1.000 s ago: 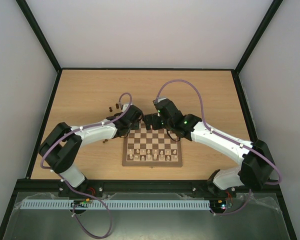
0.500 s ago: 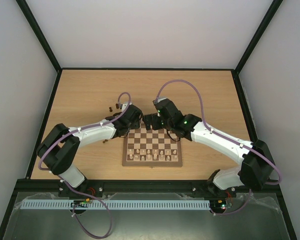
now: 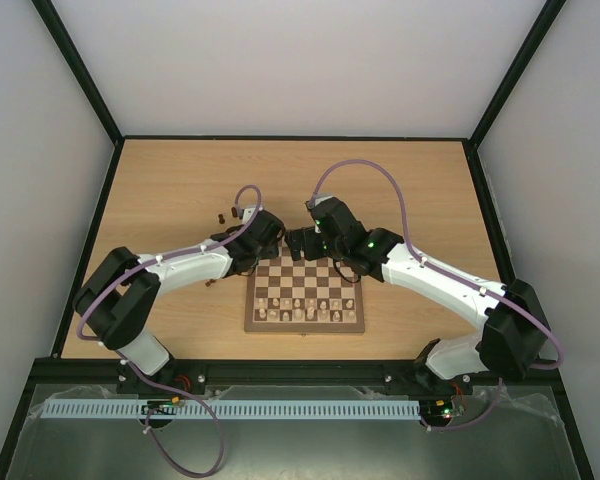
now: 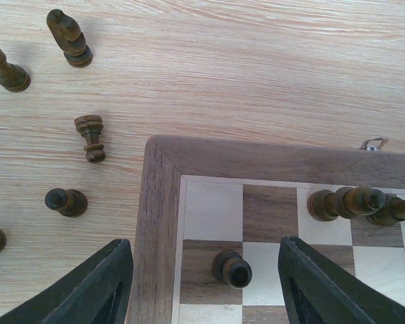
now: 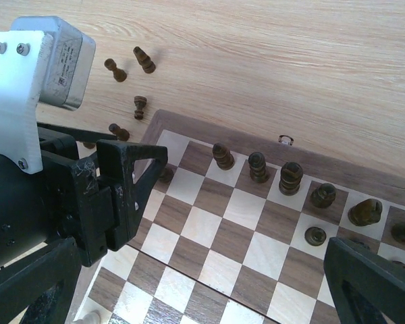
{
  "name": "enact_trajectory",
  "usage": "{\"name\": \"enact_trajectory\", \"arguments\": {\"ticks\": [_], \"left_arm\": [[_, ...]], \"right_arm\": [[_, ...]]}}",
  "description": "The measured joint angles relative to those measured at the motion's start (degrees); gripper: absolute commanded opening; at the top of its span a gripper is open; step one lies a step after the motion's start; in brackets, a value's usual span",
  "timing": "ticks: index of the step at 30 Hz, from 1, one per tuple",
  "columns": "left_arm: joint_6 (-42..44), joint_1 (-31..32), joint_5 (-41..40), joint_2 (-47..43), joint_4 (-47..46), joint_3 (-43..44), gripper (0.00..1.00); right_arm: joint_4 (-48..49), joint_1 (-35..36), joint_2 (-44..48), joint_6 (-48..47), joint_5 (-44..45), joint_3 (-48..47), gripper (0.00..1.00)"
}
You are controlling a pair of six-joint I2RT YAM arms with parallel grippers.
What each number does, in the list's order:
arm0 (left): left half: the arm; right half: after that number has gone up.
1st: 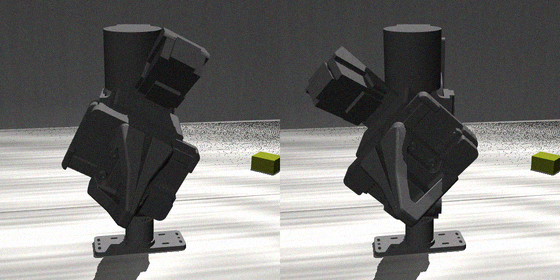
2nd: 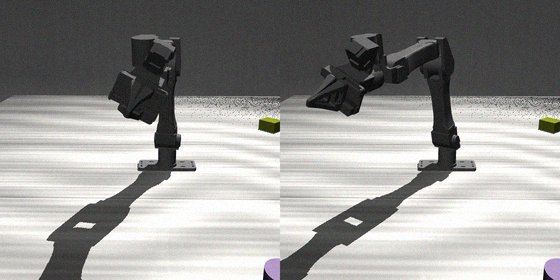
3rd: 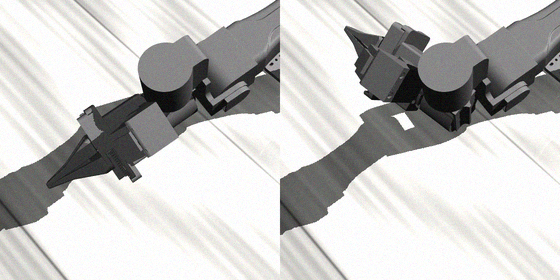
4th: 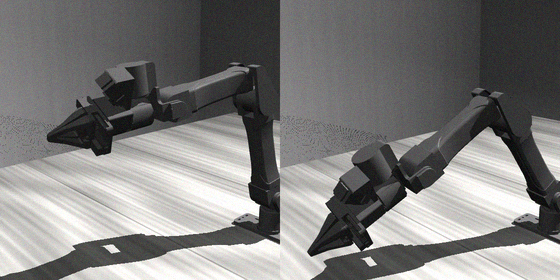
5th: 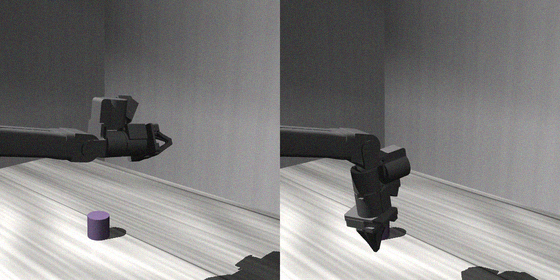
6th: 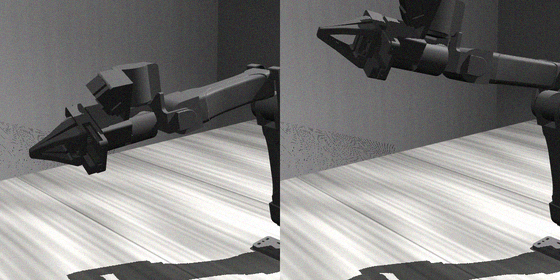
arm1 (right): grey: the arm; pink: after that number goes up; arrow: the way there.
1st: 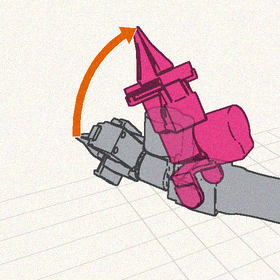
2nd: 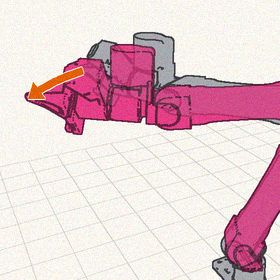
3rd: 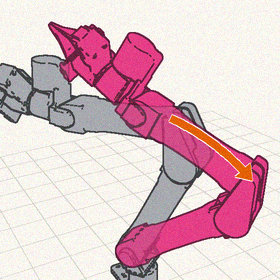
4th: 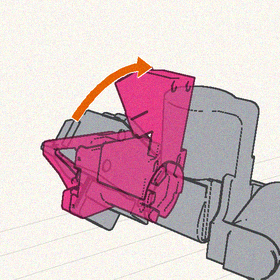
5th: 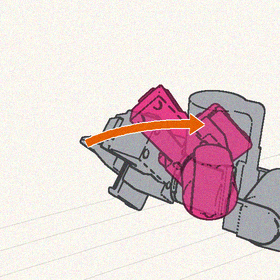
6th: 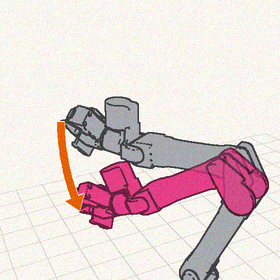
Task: Set up the chess pieces on the board
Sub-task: Adjust the chess piece on the chessboard.
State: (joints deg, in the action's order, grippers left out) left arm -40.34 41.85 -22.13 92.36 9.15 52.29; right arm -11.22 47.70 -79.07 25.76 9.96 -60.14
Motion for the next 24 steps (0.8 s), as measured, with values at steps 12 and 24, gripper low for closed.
{"name": "enact_trajectory", "arguments": {"ticks": [12, 24], "left_arm": [[-0.3, 0.0, 0.0, 1.0, -0.1, -0.2, 0.47], [-0.4, 0.0, 0.0, 1.8, -1.2, -0.7, 0.44]], "right_arm": [[0.0, 0.0, 0.0, 0.0, -0.4, 0.0, 0.99], [0.0, 0.0, 0.0, 0.0, -0.6, 0.6, 0.99]]}}
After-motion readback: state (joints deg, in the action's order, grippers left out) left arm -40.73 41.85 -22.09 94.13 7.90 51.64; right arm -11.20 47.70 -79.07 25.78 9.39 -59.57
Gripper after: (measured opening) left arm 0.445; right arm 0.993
